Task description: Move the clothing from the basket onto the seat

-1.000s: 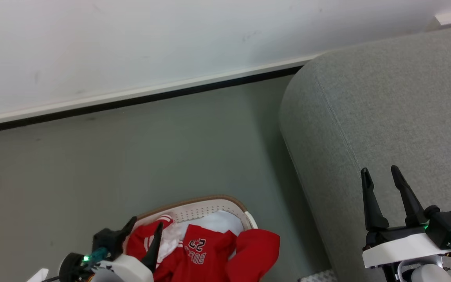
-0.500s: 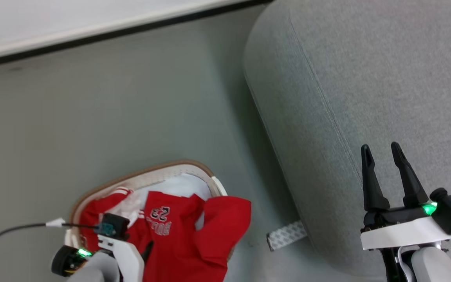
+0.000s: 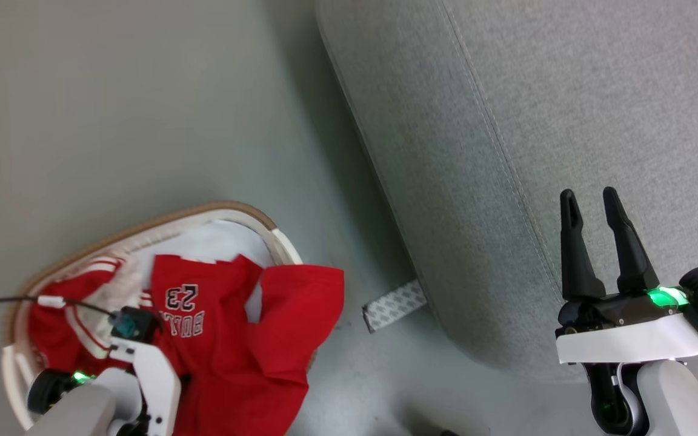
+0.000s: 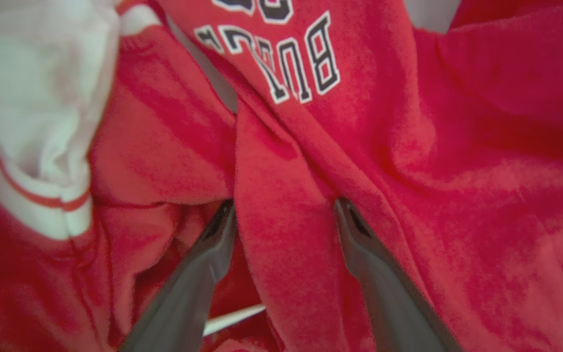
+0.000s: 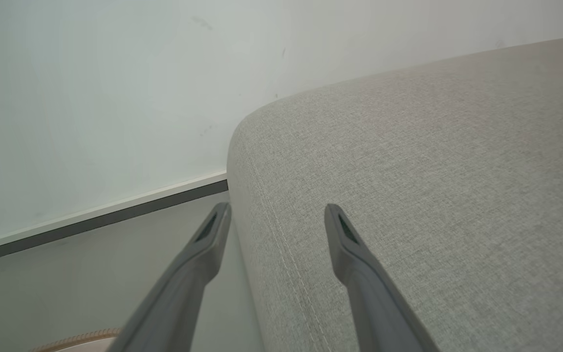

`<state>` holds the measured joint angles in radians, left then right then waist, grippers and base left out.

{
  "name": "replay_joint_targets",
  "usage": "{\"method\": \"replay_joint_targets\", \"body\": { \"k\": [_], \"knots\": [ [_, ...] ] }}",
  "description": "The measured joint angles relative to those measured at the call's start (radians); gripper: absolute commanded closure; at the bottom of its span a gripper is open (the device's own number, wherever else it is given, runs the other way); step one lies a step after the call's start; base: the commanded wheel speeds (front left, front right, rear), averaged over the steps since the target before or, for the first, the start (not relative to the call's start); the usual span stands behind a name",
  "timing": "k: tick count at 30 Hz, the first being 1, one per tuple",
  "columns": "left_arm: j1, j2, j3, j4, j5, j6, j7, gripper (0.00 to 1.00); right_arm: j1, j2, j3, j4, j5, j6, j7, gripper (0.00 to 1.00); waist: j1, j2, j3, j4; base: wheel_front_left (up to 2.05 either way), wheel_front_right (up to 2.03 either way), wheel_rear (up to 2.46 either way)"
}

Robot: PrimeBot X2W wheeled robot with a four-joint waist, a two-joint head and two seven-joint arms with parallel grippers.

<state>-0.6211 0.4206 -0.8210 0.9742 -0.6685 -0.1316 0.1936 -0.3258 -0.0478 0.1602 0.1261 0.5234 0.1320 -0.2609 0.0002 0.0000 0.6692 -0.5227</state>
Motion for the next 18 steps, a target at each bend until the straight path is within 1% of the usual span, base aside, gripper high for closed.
{"method": "replay_joint_targets", "body": {
  "k": [2,8,9,10,11,18],
  "knots": [
    [-0.014,0.007,-0.033,-0.017,-0.036,0.0,0.03,0.0,0.0,0.0,-0.003,-0.002,0.005,0.0,0.0,0.0,0.0,0.0,0.025,-0.012,0.0,0.0,0.0],
    [-0.067,0.029,-0.127,-0.041,-0.082,0.0,0.067,0.0,0.002,0.0,0.0,-0.012,0.012,0.0,0.0,0.0,0.0,0.0,0.082,-0.022,0.0,0.0,0.0],
    [-0.075,0.03,-0.137,-0.039,-0.086,0.0,0.069,0.15,0.002,0.0,0.001,-0.012,0.013,0.0,0.0,0.0,0.0,0.0,0.088,-0.022,0.0,0.0,0.0],
    [-0.08,0.031,-0.149,-0.037,-0.093,0.0,0.067,0.75,0.002,0.0,0.002,-0.012,0.014,0.0,0.0,0.0,0.0,0.0,0.092,-0.021,0.0,0.0,0.0],
    [-0.084,0.031,-0.16,-0.037,-0.099,0.0,0.063,1.0,0.001,0.0,0.004,-0.011,0.014,0.0,0.0,0.0,0.0,0.0,0.094,-0.021,0.0,0.0,0.0],
    [-0.09,0.029,-0.21,-0.02,-0.152,0.0,0.004,1.0,-0.017,0.0,0.022,0.006,0.008,0.0,0.0,0.0,-0.0001,0.0,0.062,-0.025,0.0,0.0,0.0]
  ]
}}
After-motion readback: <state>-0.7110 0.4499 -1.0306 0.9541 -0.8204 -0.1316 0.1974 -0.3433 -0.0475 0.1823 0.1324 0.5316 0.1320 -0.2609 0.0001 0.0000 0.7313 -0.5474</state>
